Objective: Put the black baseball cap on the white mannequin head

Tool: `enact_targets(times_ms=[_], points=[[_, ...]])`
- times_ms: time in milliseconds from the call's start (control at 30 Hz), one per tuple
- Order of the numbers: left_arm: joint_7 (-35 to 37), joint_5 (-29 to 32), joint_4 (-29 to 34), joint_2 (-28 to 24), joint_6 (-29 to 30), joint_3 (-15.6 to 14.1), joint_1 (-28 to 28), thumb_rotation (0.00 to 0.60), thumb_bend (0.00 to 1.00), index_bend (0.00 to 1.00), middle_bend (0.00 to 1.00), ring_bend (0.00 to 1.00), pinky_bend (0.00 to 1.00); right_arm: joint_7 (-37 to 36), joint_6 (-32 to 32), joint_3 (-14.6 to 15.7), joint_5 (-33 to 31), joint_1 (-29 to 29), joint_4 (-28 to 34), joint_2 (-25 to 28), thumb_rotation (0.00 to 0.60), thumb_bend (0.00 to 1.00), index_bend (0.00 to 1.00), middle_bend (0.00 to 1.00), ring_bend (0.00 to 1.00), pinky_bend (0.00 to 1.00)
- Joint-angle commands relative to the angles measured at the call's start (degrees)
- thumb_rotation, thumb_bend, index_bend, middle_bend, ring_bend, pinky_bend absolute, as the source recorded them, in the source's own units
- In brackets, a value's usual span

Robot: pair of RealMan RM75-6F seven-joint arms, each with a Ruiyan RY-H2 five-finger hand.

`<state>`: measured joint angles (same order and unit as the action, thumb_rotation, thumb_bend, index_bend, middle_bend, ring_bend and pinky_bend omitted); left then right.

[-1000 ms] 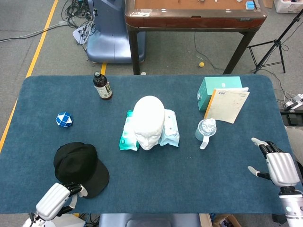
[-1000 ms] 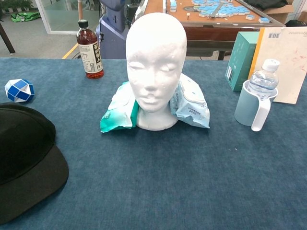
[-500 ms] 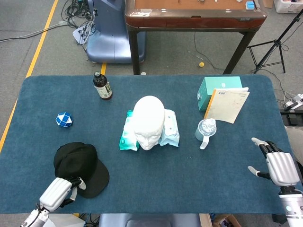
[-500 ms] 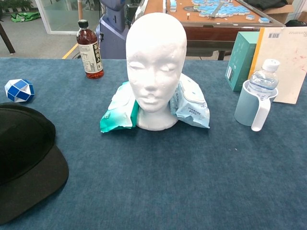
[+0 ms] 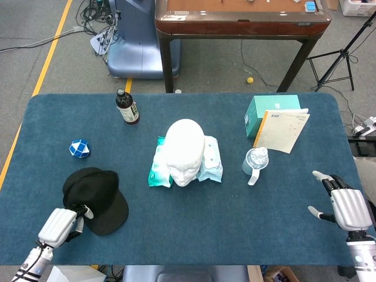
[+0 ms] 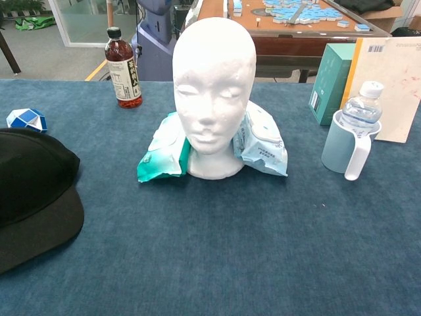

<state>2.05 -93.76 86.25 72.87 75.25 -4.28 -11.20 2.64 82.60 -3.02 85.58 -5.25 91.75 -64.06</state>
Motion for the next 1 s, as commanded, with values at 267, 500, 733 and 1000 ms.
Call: enact_targets(times_ms=[267,500,733,1000], points=[[-0.84,4.79,-6.64,2.45,0.96,3.98,-0.46,0.600,0.74,0.45,0.39,0.27,0.46,0.14,-0.15,-0.03,-0.17,-0.05,0.02,-0.03,0.600,0.03,0.20,0.30,0.22,0.48],[-2.94,6.66,-6.69,2.19,2.28,4.94,0.21,0.600,0.73,0.43,0.33,0.19,0.39,0.05,-0.09,-0.11,-0.31,-0.02,0.07,0.02,0.600,0.03,0.20,0.30,0.22,0.48],[-8.15,2.52,0.26,-0.20,7.07,2.97,2.05,0.600,0.58,0.41,0.33,0.26,0.48,-0.18,0.11,-0.05,-0.10,0.06,0.08,0.07,0.600,0.03,0.20,0.30,0.22,0.48],[-10.98,-3.46,2.18,1.67,12.30,0.96,3.92,0.600,0.19,0.46,0.47,0.45,0.65,-0.41,0.39,0.01,0.13,0.18,0.08,0.13,0.600,0.03,0.20,0.30,0.22,0.48]])
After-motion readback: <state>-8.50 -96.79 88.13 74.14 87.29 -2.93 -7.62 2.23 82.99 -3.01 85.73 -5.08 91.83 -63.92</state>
